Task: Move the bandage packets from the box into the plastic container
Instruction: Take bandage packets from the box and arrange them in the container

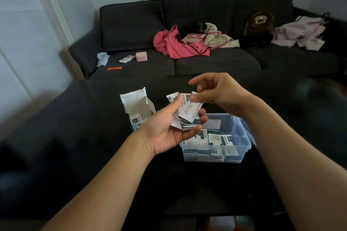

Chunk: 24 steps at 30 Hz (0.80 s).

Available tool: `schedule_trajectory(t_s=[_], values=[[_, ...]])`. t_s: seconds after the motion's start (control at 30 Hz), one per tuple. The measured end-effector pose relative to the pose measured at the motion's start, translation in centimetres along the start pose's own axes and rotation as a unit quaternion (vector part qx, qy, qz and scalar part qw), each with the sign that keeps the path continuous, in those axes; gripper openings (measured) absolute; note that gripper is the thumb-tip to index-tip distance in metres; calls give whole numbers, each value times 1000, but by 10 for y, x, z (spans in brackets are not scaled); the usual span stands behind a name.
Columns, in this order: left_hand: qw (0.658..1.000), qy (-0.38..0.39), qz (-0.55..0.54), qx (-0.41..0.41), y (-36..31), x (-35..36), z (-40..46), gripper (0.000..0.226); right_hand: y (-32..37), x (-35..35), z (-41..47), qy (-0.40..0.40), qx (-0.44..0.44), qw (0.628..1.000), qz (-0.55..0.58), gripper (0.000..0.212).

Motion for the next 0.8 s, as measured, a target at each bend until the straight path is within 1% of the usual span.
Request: schedule_trajectory(t_s=[0.13,0.3,0.33,0.4,0.5,0.57,0.73,0.8], values=[[999,-31,28,27,-1,-4,3,48,3,3,1,-18,-19,999,18,38],[998,-9,52,20,1,-3,3,53,6,8,-1,-6,-28,999,32,34],[998,-8,61,21,2,-2,3,49,6,10,-1,-4,-29,999,29,33],[995,-22,87,32,2,-3,4,34,3,12,1,-1,-17,999,28,34],[987,-59,127,73,-1,-9,8,16,-5,15,3,10,34,999,17,42],[979,-69,167,93,-1,-11,10,10,-9,19,2,32,60,998,16,42],[961,-96,231,115,-3,-15,12,20,-12,20,1,38,77,996,5,30],[953,-93,256,131,-5,-15,12,17,-14,18,0,38,85,995,20,30]])
Point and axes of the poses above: each hand's wrist, its own z-axis towards the middle knuckle, its own x-axis out of the palm, y = z × x, the point moved 7 cm from there along z, towards the middle knuckle, and after that the axes turned 13 degrees about x, right-handed, at the moved point
